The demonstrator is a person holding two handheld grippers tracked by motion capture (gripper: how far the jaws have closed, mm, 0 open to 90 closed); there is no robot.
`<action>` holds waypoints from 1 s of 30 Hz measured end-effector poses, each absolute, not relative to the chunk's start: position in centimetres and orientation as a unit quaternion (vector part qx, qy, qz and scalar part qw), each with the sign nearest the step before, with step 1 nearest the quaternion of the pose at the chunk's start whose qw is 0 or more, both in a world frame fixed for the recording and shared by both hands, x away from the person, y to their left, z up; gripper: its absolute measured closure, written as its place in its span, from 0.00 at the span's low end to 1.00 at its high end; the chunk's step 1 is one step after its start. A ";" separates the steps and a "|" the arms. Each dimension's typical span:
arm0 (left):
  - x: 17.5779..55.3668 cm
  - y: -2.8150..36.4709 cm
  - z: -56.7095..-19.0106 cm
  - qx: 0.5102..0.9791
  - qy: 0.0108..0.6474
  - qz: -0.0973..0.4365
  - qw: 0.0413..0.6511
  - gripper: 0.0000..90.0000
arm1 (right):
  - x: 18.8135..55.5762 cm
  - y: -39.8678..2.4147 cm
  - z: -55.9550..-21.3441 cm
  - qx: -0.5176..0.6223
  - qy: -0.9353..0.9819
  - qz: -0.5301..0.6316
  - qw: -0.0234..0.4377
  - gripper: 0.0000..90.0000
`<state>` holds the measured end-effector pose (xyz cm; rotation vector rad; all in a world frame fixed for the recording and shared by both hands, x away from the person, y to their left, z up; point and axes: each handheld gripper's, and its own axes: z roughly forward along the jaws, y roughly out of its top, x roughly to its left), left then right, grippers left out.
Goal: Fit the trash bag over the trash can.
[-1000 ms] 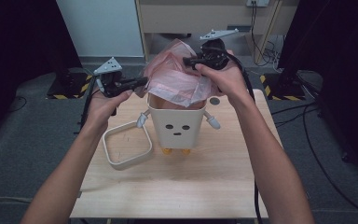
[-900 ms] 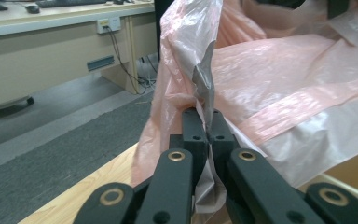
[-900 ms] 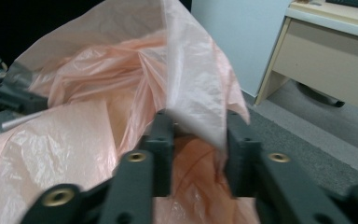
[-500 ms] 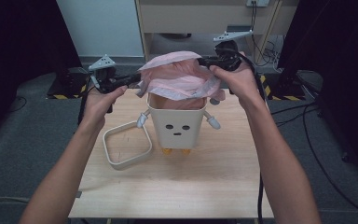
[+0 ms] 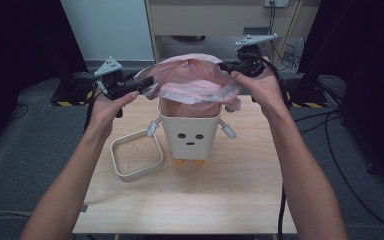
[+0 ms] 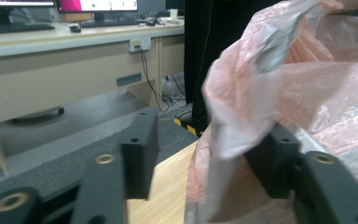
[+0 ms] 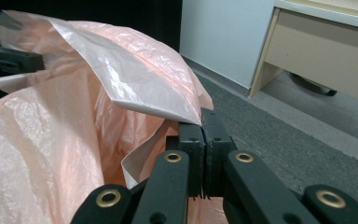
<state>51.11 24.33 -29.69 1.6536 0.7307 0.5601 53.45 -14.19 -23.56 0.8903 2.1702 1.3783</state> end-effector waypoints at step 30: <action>50.8 23.8 -28.8 0.692 0.279 0.225 0.627 0.48 | 53.5 -18.0 -25.9 0.358 0.774 0.480 0.204 1.00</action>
